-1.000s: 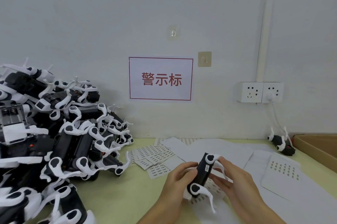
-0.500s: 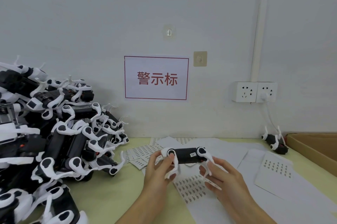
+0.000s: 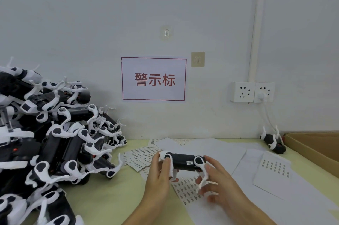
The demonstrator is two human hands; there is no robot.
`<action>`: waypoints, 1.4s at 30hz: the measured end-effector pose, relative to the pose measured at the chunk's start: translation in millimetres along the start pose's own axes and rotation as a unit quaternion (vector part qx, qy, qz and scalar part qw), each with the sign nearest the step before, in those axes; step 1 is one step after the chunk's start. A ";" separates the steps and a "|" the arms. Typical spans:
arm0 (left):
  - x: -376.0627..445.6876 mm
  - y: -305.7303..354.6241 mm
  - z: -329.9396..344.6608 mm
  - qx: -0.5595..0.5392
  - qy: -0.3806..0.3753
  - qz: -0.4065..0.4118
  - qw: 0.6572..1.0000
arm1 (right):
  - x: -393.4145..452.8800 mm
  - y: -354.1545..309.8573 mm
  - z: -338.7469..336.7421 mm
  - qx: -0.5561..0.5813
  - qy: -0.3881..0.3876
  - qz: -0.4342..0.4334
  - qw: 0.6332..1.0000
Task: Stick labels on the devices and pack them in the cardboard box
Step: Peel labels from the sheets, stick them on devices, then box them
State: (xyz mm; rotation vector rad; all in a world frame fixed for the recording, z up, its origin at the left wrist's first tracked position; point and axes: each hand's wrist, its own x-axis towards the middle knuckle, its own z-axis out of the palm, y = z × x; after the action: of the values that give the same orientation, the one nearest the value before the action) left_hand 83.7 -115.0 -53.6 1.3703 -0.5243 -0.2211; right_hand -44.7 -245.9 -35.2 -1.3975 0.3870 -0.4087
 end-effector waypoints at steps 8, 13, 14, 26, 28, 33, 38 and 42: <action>-10.6 5.1 -0.4 0.082 -0.047 0.046 0.994 | 7.4 7.6 -8.2 -0.050 0.034 0.012 0.998; -15.6 1.6 6.8 0.108 -0.034 0.054 0.992 | 1.5 2.5 -1.3 -0.095 0.009 -0.008 0.995; -15.9 1.7 8.6 0.101 -0.030 0.050 0.993 | -1.5 -2.2 1.7 -0.104 0.011 -0.017 0.994; -29.6 34.5 29.1 0.200 -0.105 0.028 0.974 | 6.0 -21.1 -54.3 -0.041 0.117 0.025 0.992; -33.9 23.6 40.6 0.260 -0.182 0.093 0.944 | 8.7 -25.6 -74.8 0.046 0.157 0.032 0.986; -32.6 29.6 105.3 0.352 -0.184 0.270 0.877 | -10.8 -51.6 -118.5 0.296 0.210 -0.027 0.932; -15.6 10.6 190.6 0.359 -0.340 0.273 0.825 | -49.7 -71.1 -174.6 0.338 0.186 -0.099 0.917; -36.1 -4.9 271.7 0.369 -0.423 0.280 0.779 | -87.6 -83.5 -241.4 0.294 0.223 -0.120 0.922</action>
State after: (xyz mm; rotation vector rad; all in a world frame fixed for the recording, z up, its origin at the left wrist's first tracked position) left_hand -76.6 -336.8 -37.4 1.7469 -1.9102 -0.1284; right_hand -243.6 -421.0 17.3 -0.7525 0.4166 -0.9701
